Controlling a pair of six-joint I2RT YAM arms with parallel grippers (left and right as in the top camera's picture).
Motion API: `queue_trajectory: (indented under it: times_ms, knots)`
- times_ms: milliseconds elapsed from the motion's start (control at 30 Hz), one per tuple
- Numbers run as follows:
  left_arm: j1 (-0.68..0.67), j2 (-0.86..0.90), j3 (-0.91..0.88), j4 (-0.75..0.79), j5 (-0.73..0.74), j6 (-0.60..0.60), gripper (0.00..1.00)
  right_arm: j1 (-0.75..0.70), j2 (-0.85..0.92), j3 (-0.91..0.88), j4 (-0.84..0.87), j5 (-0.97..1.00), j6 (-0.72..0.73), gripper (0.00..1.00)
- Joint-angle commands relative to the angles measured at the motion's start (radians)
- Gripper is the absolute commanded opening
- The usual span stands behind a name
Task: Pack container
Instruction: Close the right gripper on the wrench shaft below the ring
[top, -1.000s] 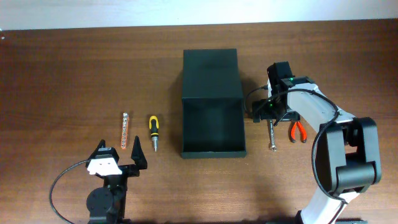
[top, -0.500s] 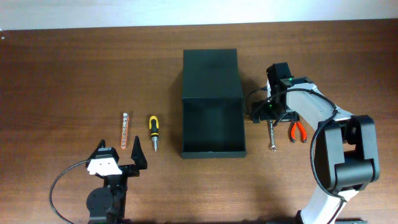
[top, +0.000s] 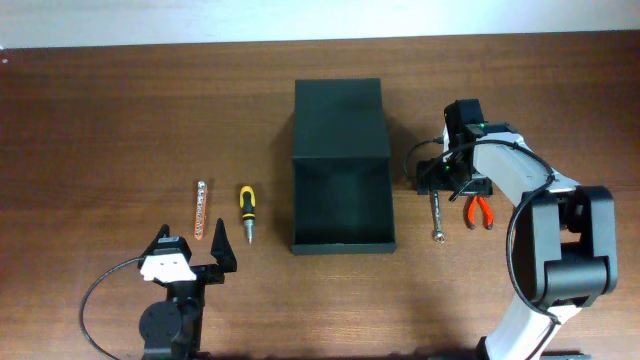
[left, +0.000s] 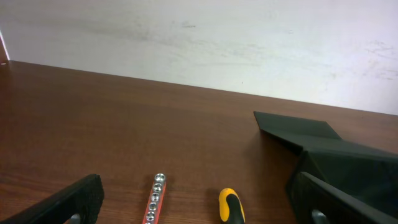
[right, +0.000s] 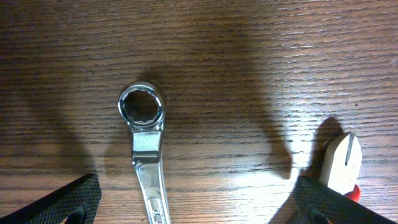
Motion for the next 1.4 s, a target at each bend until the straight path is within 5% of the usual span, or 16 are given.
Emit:
queue_trajectory:
  times_ms: [0, 1367]
  knots:
    - [-0.004, -0.002, -0.002, -0.005, 0.007, 0.016, 0.99, 0.0, 0.009, -0.003, -0.001, -0.013, 0.0, 0.99]
    - [-0.004, -0.002, -0.002, -0.005, 0.007, 0.016, 0.99, 0.027, 0.073, -0.003, -0.008, 0.002, 0.001, 0.99]
